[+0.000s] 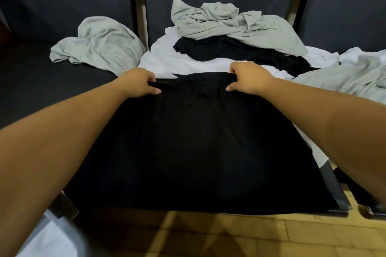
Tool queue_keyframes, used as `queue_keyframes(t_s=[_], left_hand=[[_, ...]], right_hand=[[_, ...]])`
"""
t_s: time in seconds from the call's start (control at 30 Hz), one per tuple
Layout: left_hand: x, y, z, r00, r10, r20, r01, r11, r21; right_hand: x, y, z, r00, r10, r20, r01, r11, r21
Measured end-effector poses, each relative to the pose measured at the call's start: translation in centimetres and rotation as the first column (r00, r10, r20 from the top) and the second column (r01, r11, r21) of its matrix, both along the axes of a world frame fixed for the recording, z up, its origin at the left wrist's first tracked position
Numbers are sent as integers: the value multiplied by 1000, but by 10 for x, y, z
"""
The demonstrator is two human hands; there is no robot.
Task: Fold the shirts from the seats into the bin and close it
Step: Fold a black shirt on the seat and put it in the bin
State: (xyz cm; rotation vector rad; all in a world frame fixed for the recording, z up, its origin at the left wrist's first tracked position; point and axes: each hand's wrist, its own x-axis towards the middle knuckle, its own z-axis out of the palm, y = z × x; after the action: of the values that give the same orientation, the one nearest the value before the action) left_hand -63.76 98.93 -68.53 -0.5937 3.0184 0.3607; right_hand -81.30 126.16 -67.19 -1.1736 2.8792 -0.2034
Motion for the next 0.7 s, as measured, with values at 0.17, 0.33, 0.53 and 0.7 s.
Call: queue_keyframes(t_s=[0.17, 0.33, 0.53, 0.7], left_hand=[[14, -5, 6, 987, 12, -163, -4, 999, 45], [32, -9, 27, 997, -11, -74, 14, 999, 46], [48, -22, 42, 986, 121, -112, -116, 992, 56], [31, -11, 56, 809, 329, -486, -310, 943, 121]], right_hand=[[-2, 13, 9, 1000, 6, 22, -6, 1000, 3], [-4, 33, 16, 1000, 5, 18, -5, 999, 32], [-5, 37, 20, 994, -91, 61, 103, 963, -248], [-8, 21, 33, 935, -243, -260, 195, 961, -197]])
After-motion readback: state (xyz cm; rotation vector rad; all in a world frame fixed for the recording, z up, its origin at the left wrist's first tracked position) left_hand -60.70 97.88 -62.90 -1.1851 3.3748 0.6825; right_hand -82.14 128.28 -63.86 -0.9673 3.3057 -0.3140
